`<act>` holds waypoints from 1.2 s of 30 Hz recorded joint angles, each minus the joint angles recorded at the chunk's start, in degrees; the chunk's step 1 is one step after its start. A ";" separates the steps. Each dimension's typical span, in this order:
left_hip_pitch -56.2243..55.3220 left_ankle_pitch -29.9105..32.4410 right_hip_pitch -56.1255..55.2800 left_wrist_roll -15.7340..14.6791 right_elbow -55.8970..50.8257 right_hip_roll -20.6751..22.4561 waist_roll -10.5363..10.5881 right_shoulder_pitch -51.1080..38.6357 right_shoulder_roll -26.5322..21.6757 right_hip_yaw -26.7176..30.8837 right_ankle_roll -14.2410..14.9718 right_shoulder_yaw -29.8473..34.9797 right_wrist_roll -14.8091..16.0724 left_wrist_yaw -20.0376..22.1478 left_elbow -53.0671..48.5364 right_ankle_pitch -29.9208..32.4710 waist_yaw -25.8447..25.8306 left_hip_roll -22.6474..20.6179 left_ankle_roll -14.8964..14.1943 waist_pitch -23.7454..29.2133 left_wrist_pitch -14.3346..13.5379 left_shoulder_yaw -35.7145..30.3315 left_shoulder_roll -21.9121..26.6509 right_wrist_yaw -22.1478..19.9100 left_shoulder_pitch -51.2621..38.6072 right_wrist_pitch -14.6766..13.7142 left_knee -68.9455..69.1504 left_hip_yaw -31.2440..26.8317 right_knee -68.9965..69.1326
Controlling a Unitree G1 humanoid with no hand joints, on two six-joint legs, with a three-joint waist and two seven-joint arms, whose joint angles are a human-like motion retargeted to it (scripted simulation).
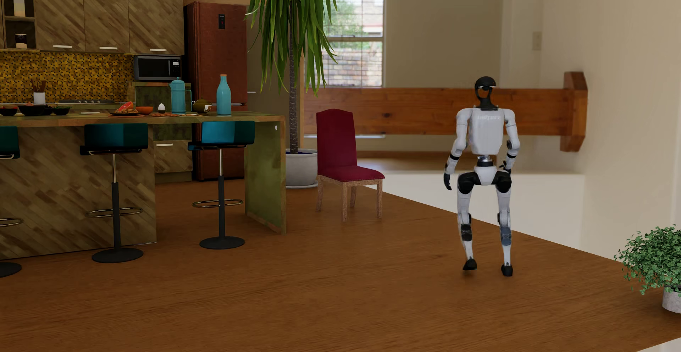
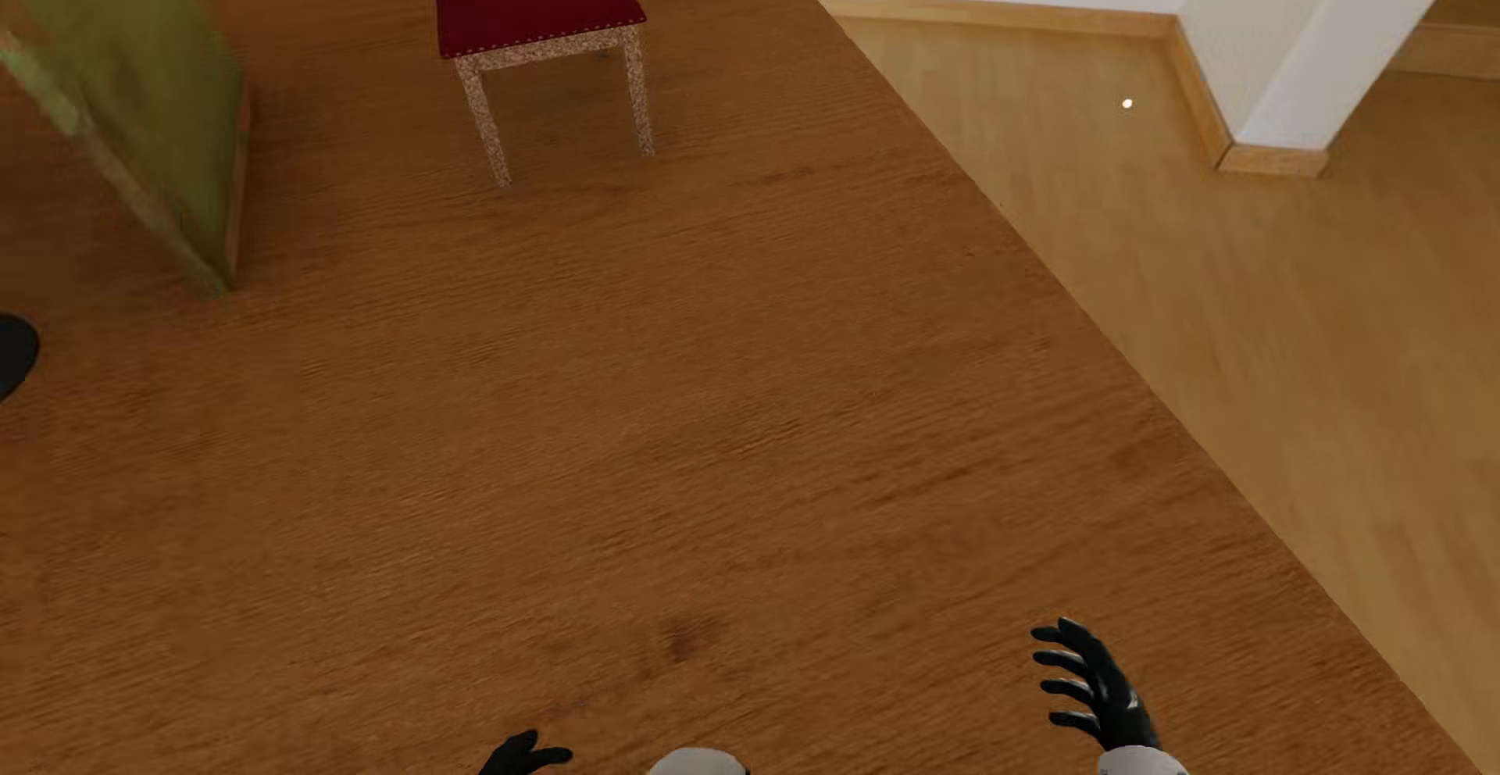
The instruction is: Move towards the fabric chair
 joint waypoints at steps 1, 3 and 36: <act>-1.10 -2.60 3.28 -0.32 -2.74 -0.64 1.47 -1.90 1.92 -0.98 0.57 1.53 2.03 -0.22 -1.72 -2.03 3.01 0.43 -0.20 -0.70 0.96 0.47 1.11 -2.43 2.79 -0.55 -4.96 0.61 -1.10; 2.51 -7.09 0.10 0.89 -1.78 -1.33 1.91 -6.81 5.71 2.68 2.84 4.21 2.34 3.99 4.01 0.87 0.73 -0.19 2.73 -1.44 1.78 -2.67 3.89 -3.26 5.89 -2.44 -17.79 -0.33 13.68; -0.14 0.24 -8.65 15.05 0.69 3.55 -3.04 1.48 5.58 6.93 2.65 -1.39 -9.27 4.63 1.09 8.40 -13.12 1.30 0.49 1.63 -1.26 -3.49 2.18 5.21 -1.92 8.39 -21.12 -1.66 19.83</act>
